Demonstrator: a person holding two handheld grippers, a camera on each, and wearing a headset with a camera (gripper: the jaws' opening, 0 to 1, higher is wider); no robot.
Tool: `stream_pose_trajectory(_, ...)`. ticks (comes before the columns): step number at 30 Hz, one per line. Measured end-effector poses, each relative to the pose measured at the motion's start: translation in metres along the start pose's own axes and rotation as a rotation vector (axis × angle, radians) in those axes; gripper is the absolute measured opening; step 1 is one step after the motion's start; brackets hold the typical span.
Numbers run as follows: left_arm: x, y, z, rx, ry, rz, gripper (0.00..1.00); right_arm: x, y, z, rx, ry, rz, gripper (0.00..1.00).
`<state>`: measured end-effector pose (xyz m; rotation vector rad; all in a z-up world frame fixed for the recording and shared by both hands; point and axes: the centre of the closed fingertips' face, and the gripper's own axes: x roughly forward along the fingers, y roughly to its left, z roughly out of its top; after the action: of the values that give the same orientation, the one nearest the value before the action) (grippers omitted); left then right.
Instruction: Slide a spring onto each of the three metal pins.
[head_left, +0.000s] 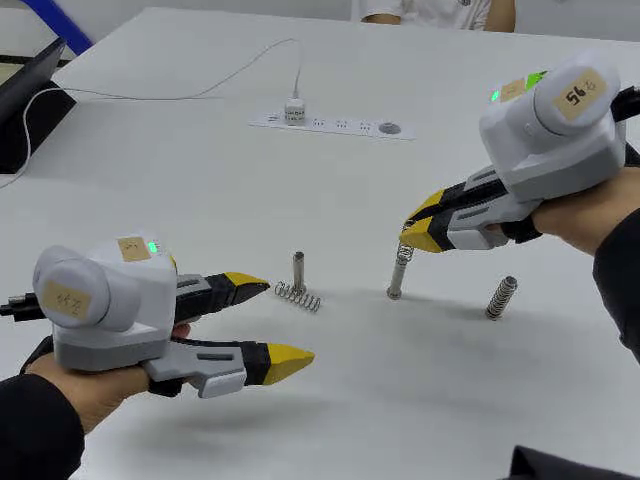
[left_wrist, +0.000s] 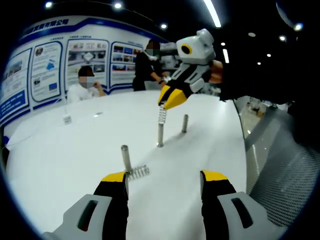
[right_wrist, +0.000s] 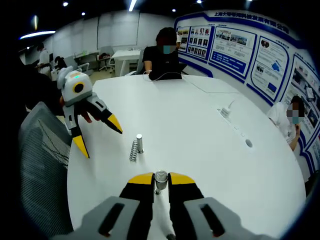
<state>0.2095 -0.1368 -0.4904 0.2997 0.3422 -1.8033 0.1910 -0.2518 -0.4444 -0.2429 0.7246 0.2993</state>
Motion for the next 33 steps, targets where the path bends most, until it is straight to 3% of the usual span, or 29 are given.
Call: stream_pose_trajectory(33,0.001,0.002,-0.004,-0.015,0.005,0.013,0.66,0.031,0.003,-0.032,0.056,0.046,0.018,0.12)
